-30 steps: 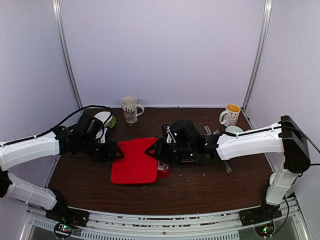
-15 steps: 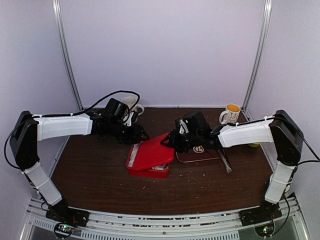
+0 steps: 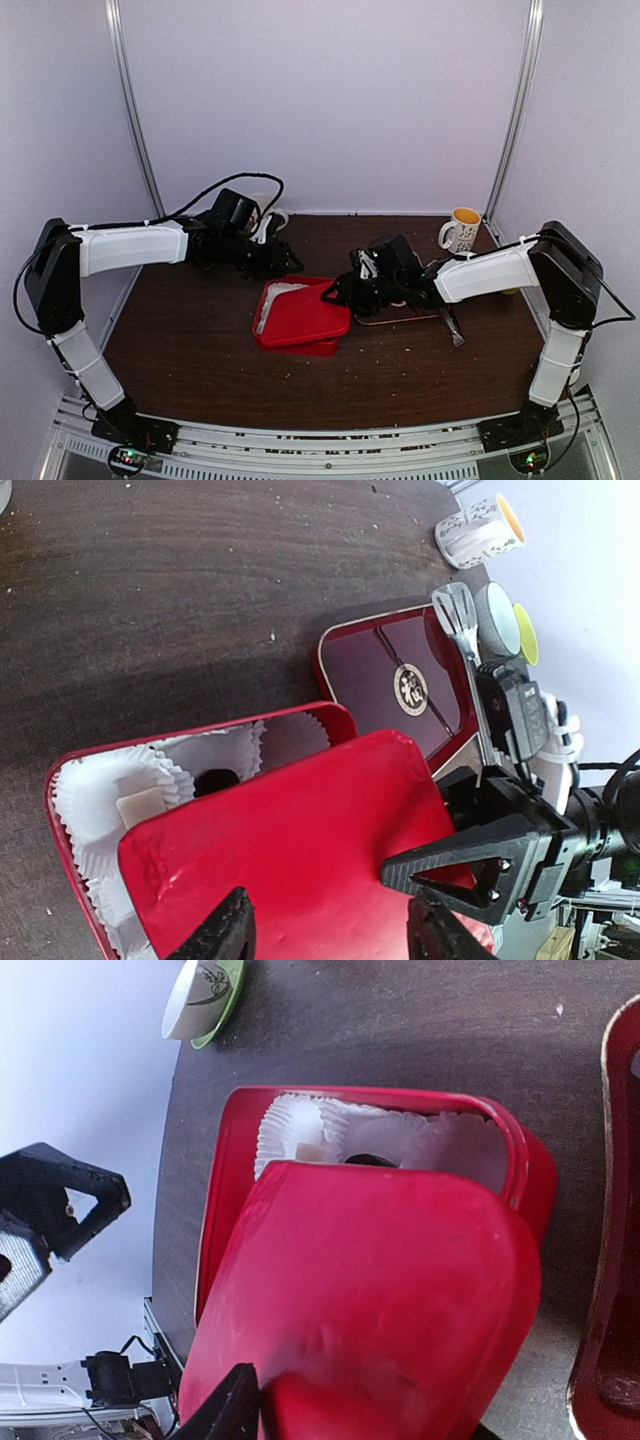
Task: Pack the chocolate
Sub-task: Place the box lid on the packing box.
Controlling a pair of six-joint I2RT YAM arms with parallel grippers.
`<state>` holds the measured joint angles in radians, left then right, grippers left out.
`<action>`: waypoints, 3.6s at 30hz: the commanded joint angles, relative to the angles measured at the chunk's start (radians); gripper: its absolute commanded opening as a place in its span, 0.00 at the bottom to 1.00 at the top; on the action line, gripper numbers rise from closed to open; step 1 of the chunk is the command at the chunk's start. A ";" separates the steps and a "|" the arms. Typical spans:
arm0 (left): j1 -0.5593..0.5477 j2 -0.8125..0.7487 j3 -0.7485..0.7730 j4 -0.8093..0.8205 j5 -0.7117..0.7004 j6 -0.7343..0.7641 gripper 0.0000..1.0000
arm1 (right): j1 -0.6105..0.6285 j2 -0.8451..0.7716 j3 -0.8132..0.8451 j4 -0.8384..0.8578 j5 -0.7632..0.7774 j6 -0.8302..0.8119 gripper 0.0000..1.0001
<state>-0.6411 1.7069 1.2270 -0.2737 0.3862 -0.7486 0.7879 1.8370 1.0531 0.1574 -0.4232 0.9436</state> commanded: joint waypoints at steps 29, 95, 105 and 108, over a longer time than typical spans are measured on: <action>0.008 -0.211 -0.185 -0.185 0.047 0.061 0.60 | -0.085 0.034 -0.200 0.284 -0.134 -0.057 0.53; 0.137 0.076 0.046 -0.242 0.004 0.167 0.29 | -0.042 0.115 0.153 -0.258 -0.066 -0.271 0.57; 0.139 0.015 0.023 -0.256 -0.083 0.193 0.40 | -0.045 0.128 0.207 -0.341 -0.039 -0.326 0.62; 0.138 -0.022 -0.007 -0.246 -0.095 0.213 0.50 | -0.048 0.152 0.229 -0.345 -0.042 -0.327 0.61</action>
<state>-0.5102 1.7630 1.2484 -0.5350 0.3309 -0.5762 0.7403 1.9438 1.2461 -0.1413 -0.4995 0.6453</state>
